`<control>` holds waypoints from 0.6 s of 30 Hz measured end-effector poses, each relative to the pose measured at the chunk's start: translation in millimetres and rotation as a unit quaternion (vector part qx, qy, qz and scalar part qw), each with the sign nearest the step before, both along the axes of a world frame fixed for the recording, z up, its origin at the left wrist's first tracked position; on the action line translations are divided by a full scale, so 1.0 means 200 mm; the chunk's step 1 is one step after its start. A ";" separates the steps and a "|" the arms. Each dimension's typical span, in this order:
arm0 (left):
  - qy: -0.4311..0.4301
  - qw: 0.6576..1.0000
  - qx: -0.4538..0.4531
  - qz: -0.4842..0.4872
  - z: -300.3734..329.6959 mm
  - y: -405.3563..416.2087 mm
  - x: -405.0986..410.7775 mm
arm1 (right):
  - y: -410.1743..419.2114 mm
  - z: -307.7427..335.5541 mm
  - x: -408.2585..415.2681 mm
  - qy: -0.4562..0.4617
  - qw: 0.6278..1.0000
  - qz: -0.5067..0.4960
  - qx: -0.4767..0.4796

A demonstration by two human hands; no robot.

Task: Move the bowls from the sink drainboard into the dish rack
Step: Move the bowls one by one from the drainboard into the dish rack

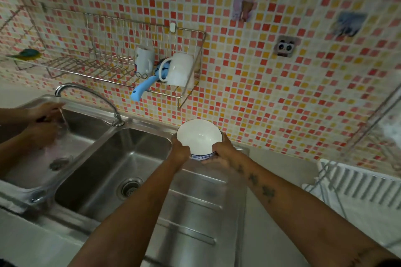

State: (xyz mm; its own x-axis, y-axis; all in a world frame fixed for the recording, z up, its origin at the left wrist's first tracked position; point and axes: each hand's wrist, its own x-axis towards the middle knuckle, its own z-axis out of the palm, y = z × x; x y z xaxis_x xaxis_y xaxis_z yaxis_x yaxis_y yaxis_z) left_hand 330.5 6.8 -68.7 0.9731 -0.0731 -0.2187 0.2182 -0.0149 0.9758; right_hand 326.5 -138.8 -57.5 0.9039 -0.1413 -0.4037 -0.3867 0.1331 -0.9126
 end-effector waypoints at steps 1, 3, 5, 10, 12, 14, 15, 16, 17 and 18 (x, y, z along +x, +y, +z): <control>-0.003 1.000 0.014 -0.009 0.07 -0.02 -0.03 | -0.02 0.05 -0.06 -0.018 1.000 -0.009 -0.002; -0.018 0.999 0.031 -0.024 0.23 -0.08 -0.11 | -0.08 0.14 -0.16 -0.064 0.997 -0.029 -0.013; -0.012 0.999 -0.002 -0.041 0.38 -0.13 -0.21 | -0.14 0.26 -0.30 -0.115 0.991 -0.048 -0.042; 0.080 0.928 -0.311 -0.190 0.71 -0.18 -0.46 | -0.28 0.64 -0.75 -0.230 0.963 -0.114 -0.086; 0.133 0.882 -0.378 -0.250 0.85 -0.20 -0.55 | -0.31 0.78 -0.91 -0.291 0.938 -0.136 -0.132; 0.126 0.861 -0.363 -0.332 0.98 -0.26 -0.67 | -0.33 0.90 -1.07 -0.342 0.907 -0.157 -0.188; 0.116 0.862 -0.348 -0.350 1.03 -0.30 -0.76 | -0.35 0.96 -1.15 -0.360 0.892 -0.164 -0.216; 0.105 0.858 -0.341 -0.369 1.07 -0.34 -0.82 | -0.37 1.02 -1.23 -0.377 0.877 -0.169 -0.247; 0.088 0.853 -0.336 -0.390 1.12 -0.37 -0.90 | -0.39 1.08 -1.31 -0.387 0.861 -0.175 -0.278; 0.085 0.837 -0.348 -0.414 1.16 -0.40 -0.98 | -0.42 1.15 -1.39 -0.394 0.847 -0.181 -0.307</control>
